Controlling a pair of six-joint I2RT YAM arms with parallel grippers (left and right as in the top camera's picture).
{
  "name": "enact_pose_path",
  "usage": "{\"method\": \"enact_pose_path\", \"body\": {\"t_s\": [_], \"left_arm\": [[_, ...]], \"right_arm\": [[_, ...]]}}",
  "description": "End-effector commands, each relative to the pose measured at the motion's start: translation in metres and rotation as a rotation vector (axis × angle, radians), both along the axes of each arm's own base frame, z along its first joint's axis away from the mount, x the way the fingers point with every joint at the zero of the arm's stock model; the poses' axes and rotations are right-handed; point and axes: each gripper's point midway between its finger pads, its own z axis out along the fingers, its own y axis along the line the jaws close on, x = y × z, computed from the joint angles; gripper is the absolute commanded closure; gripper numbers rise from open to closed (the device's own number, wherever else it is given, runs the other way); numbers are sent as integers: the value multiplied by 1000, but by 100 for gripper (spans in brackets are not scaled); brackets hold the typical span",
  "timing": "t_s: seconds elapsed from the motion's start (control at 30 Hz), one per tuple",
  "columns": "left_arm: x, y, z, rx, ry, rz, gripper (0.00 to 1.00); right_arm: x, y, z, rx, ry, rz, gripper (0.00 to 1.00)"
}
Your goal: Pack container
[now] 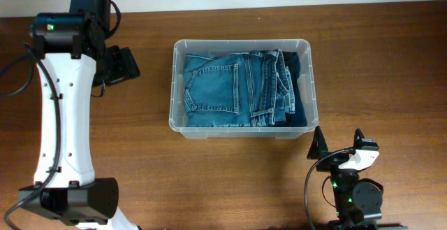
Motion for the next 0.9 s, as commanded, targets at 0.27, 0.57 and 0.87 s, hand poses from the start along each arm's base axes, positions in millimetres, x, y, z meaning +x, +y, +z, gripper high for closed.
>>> {"method": "enact_pose_path", "body": {"t_s": [0.27, 0.57, 0.87], "left_arm": [[-14, 2, 25, 2, -78, 12, 0], [-99, 6, 125, -15, -430, 12, 0], [-259, -3, 202, -113, -923, -46, 0]], "right_arm": [[0, 0, -2, 1, 4, 3, 2], [0, 0, -2, 1, 4, 3, 2], [0, 0, -2, 1, 4, 3, 2]]}}
